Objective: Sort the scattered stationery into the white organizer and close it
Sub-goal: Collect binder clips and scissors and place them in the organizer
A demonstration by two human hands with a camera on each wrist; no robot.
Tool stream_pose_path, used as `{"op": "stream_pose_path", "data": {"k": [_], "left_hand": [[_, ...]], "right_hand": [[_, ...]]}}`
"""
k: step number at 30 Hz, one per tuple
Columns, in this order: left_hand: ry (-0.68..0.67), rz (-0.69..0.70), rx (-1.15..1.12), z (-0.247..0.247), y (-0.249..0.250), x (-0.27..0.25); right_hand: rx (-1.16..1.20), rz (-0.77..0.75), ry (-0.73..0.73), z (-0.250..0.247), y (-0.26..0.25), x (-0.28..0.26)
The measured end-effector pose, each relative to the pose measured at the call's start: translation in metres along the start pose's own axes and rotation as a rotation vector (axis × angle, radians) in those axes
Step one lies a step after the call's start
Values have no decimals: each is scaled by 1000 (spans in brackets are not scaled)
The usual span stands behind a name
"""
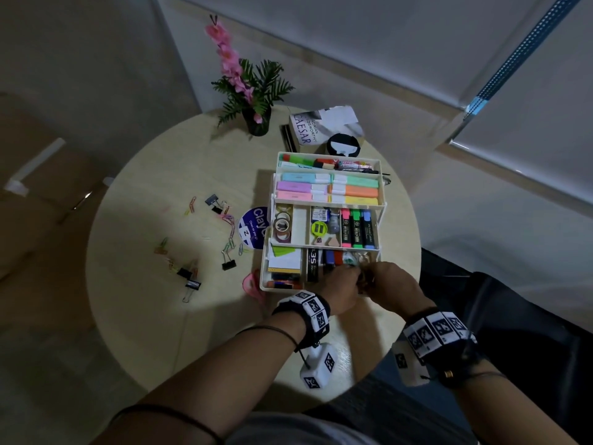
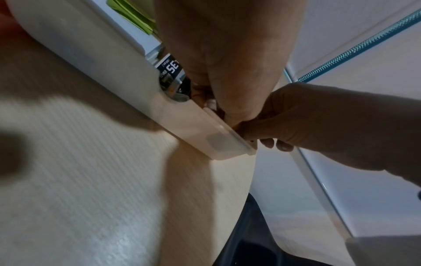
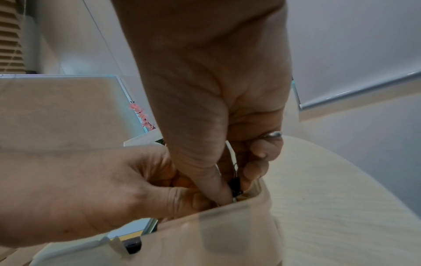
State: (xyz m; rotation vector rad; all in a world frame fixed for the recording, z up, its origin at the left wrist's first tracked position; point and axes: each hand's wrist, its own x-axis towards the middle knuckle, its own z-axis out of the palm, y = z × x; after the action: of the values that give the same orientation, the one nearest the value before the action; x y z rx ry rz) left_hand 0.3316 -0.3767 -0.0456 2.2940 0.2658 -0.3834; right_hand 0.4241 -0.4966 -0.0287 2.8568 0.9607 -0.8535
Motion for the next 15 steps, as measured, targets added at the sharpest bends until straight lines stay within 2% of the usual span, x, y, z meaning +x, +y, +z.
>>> {"op": "stream_pose_path", "data": {"k": [4,10,13,15], "left_hand": [[14,90,-42,-10,-9,-9],[150,216,-155,-39,-48,-34],[306,237,-285,-63,-81,-58],[438,185,-363,-82,-110,-78]], "right_hand": [[-31,-2,1,1,-8,-3],[-178,76,-51,-4,-33,-4],[-245,56,-61,-16,-67,-7],[-201,-44,-126,-25,-102,-9]]}}
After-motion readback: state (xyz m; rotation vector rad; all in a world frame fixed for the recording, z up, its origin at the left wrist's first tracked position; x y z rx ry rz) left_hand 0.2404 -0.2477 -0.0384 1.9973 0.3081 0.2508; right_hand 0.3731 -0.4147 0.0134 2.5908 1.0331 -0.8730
